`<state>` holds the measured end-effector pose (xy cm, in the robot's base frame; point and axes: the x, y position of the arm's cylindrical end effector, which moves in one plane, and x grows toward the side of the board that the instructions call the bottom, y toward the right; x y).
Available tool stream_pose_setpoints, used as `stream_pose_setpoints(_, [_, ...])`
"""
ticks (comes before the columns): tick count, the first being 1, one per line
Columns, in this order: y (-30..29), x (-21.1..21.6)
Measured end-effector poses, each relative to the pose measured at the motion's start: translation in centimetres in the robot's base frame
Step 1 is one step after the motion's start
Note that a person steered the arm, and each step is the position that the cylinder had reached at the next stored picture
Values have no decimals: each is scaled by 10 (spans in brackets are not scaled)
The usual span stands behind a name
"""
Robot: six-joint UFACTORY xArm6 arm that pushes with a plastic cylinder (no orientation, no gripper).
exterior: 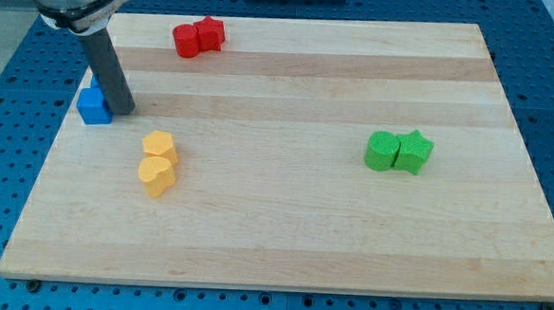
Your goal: Touch the bottom of yellow heart
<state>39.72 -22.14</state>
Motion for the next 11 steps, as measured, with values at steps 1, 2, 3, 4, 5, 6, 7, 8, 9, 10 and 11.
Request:
stream_pose_setpoints(1, [37,18])
stream_pose_setpoints(2, [79,51])
stream_pose_setpoints(3, [110,69])
stream_pose_setpoints(4, [122,92])
stream_pose_setpoints(5, [120,134])
stream_pose_setpoints(6, [106,165])
stream_pose_setpoints(7, [94,167])
stream_pose_setpoints(8, [88,162])
stream_pose_setpoints(9, [86,152])
stream_pose_setpoints(10, [86,140])
stream_pose_setpoints(11, [79,127])
